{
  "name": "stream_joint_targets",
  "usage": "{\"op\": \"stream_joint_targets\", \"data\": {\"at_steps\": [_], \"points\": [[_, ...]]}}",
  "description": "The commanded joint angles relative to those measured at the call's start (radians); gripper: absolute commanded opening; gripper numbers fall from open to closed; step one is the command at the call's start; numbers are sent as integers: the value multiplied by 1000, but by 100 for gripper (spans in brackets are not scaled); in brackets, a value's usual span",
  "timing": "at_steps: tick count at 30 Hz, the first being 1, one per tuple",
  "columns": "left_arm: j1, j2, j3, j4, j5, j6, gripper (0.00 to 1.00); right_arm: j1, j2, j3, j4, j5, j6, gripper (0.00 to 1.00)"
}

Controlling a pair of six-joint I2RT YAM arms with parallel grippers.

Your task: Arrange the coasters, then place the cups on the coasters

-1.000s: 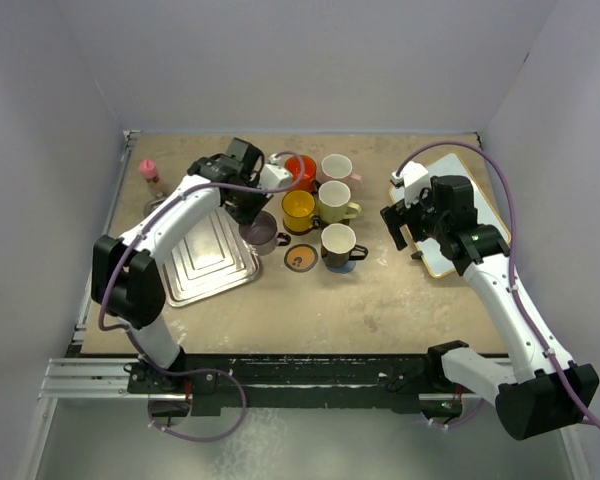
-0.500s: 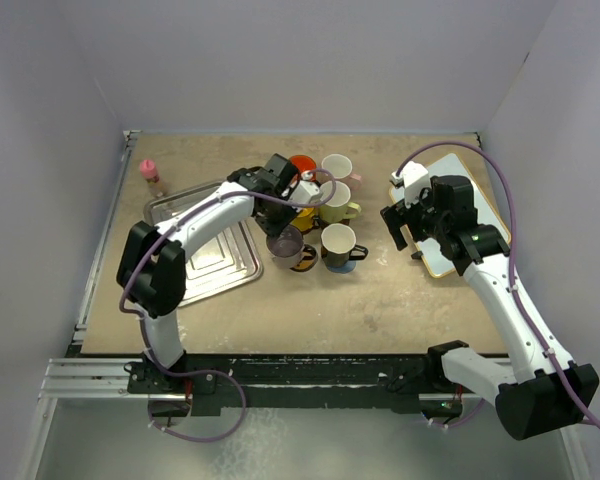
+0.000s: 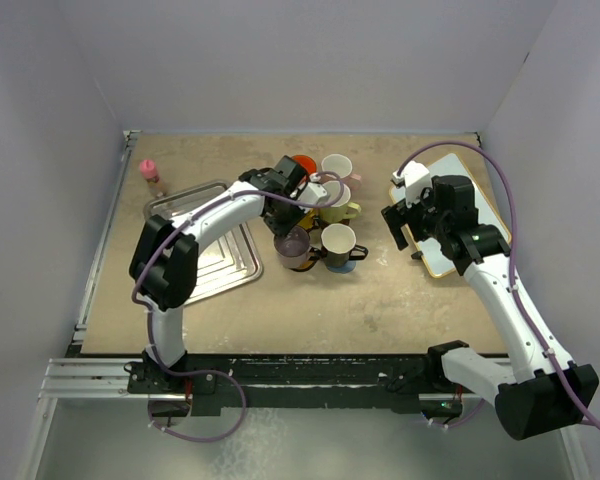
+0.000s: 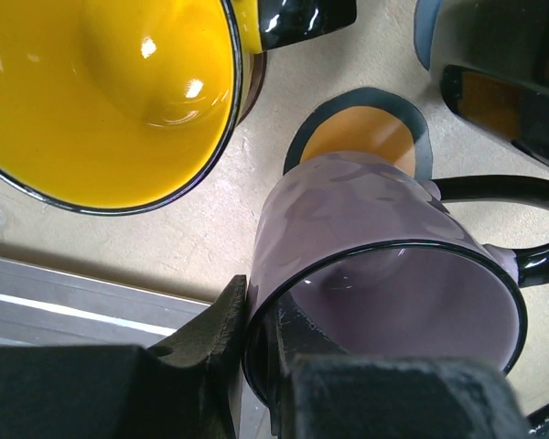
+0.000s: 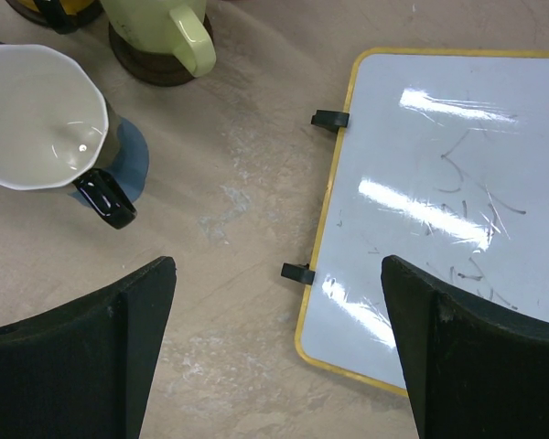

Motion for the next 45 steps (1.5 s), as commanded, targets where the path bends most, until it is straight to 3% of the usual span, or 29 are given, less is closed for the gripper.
{"op": "stream_joint_targets", "data": {"at_steps": [1, 30, 45], "points": [[-7, -6, 69, 31, 43, 40, 3, -4, -2, 8, 11, 13, -10, 95], [-20, 79, 140, 4, 111, 199, 3, -5, 4, 8, 17, 26, -16, 95], [-25, 124, 179, -26, 116, 209, 3, -7, 11, 7, 19, 29, -21, 95]]}}
